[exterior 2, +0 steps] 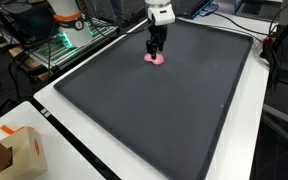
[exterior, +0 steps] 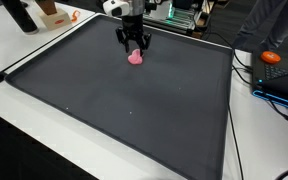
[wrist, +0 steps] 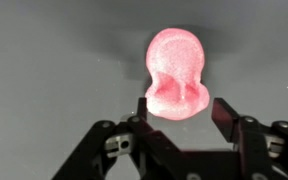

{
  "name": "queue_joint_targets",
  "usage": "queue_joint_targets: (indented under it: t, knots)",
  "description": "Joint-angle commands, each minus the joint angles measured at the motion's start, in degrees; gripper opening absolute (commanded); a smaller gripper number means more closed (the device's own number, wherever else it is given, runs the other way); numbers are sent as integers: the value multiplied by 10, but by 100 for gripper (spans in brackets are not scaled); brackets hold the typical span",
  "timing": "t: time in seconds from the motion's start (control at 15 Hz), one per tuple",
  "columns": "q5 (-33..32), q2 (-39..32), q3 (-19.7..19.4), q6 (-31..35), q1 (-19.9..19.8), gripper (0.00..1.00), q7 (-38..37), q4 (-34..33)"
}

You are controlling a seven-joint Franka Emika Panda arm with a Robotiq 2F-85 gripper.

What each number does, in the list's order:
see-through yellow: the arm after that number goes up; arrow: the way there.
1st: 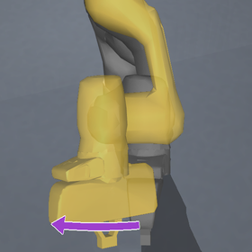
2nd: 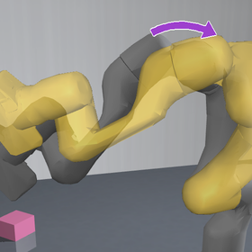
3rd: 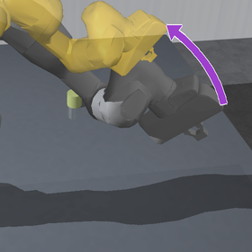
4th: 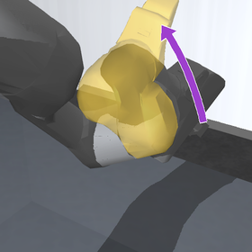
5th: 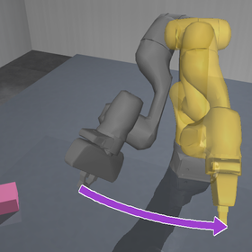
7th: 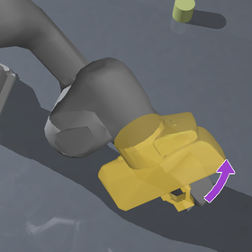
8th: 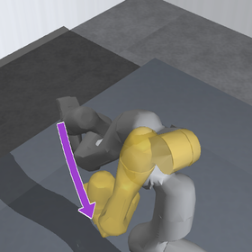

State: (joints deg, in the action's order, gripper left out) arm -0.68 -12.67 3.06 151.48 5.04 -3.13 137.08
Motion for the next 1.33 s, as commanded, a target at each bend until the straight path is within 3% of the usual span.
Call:
queue_joint_targets:
  t: [0.0,0.6,1.0,1.27]
  knots:
    - [38,22,3,-53,-18,99,11,-18]
    - [144,-19,-37,-195,-75,100,-38,-94]
    - [308,-49,-25,-180,-124,100,47,-92]
    - [384,-63,-23,-184,-146,100,114,-85]
